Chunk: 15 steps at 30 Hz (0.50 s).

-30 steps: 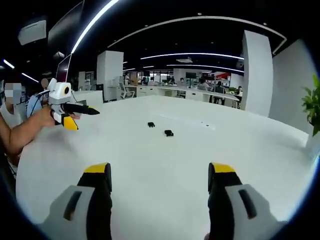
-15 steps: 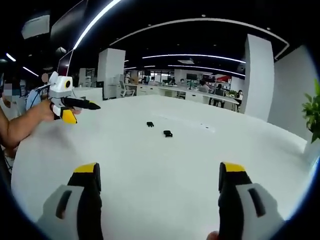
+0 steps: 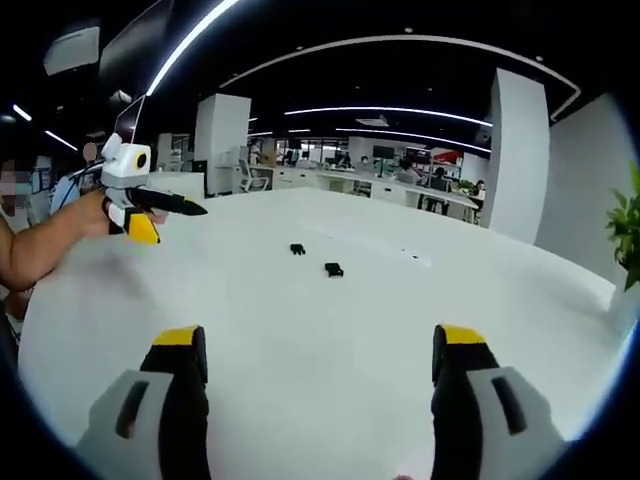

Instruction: Snap the two parts of the plastic buckle together until the buckle closes and remains connected.

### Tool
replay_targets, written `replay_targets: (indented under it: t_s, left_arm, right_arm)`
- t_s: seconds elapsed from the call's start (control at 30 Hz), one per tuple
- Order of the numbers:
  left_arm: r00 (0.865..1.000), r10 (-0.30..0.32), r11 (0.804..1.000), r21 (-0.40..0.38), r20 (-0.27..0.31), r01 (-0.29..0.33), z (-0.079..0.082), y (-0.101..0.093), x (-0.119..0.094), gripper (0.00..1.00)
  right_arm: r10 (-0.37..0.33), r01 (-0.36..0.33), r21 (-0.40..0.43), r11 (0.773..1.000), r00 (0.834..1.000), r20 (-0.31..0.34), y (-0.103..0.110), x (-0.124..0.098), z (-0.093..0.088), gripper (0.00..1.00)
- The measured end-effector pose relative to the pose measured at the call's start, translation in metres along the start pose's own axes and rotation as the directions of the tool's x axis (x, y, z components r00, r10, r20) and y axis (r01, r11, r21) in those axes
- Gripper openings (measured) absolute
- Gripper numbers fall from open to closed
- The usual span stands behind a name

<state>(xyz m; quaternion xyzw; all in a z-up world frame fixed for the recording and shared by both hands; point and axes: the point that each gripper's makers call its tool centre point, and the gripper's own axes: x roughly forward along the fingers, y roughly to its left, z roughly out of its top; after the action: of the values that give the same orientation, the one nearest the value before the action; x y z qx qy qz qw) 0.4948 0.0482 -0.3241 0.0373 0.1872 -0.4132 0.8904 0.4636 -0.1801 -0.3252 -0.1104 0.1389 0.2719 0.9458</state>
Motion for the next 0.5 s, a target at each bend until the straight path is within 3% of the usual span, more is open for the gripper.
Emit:
replay_targets:
  t_s: [0.33, 0.5]
  left_arm:
    - [1.0, 0.003, 0.999, 0.037, 0.003, -0.003, 0.004, 0.0, 0.005, 0.97]
    - [1.0, 0.006, 1.0, 0.019, 0.0, -0.006, 0.003, 0.005, 0.004, 0.97]
  right_arm:
    - [0.018, -0.018, -0.036, 0.999, 1.0, -0.02, 0.0, 0.013, 0.003, 0.89]
    - [0.026, -0.026, -0.03, 0.999, 0.999, -0.022, 0.005, 0.015, 0.003, 0.87]
